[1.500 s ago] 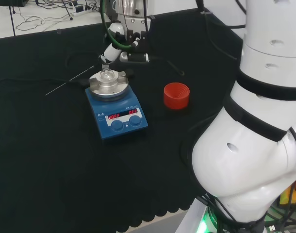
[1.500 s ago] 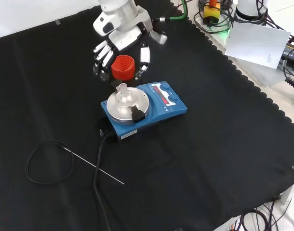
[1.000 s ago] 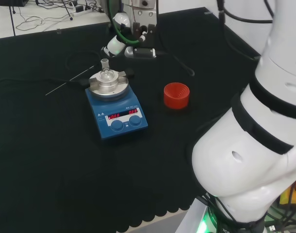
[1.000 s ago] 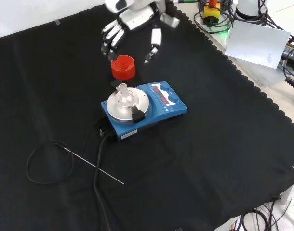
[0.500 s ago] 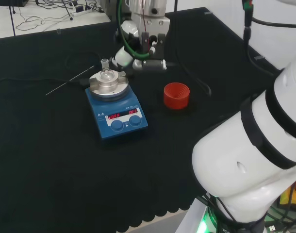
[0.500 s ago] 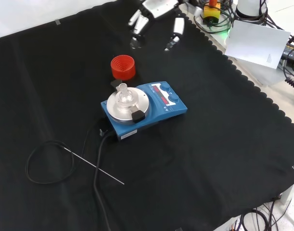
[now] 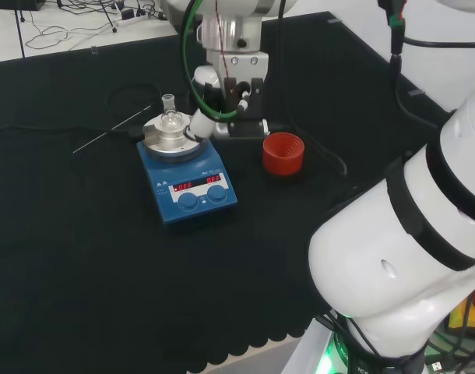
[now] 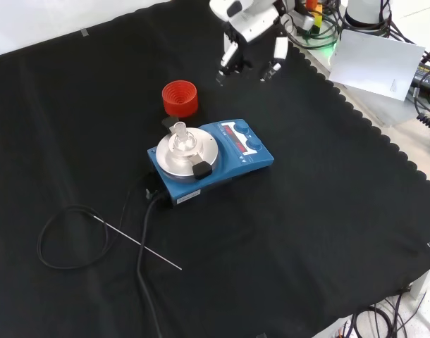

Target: Turn on the heater.

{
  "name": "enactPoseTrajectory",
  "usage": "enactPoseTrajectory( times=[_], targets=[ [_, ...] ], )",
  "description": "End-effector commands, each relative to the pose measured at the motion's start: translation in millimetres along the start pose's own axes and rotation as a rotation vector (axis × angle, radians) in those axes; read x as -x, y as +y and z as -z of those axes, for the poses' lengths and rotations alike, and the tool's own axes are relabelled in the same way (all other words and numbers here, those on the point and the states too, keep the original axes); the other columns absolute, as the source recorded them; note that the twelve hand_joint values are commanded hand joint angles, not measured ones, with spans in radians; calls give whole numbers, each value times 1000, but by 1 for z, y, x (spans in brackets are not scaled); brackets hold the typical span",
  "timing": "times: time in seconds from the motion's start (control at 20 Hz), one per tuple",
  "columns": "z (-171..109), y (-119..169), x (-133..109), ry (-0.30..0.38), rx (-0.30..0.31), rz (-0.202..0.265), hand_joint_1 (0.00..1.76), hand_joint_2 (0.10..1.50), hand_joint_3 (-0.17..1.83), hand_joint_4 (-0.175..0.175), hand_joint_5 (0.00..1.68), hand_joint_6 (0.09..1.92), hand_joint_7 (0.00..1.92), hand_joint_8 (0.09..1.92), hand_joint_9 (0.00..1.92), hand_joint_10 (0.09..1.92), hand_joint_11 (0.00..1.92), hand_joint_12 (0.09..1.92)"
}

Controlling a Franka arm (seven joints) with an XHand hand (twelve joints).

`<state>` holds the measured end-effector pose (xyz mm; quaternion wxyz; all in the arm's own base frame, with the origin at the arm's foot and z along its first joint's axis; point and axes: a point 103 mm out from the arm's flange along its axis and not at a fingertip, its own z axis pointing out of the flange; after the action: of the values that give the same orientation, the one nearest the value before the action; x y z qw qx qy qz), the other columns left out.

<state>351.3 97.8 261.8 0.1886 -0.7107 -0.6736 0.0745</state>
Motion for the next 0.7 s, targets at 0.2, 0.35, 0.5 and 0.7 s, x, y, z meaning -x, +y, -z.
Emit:
enactPoseTrajectory(
  times=[0.2, 0.35, 0.5, 0.7],
  targets=[
    [-48, -5, -9, -52, -190, -6, 1122, 741, 672, -92, 454, 482, 1436, 1201, 1601, 1103, 1612, 1068],
    [-61, -4, -11, -76, -255, -7, 1225, 777, 690, -75, 382, 564, 1534, 1372, 1687, 1317, 1616, 1225],
    [-73, -3, -14, -85, -300, -5, 1336, 766, 780, -63, 308, 591, 1564, 1465, 1706, 1412, 1545, 1321],
    [-84, -3, -19, -94, -352, -1, 1375, 744, 868, -54, 265, 575, 1575, 1495, 1713, 1444, 1522, 1366]
  ],
)
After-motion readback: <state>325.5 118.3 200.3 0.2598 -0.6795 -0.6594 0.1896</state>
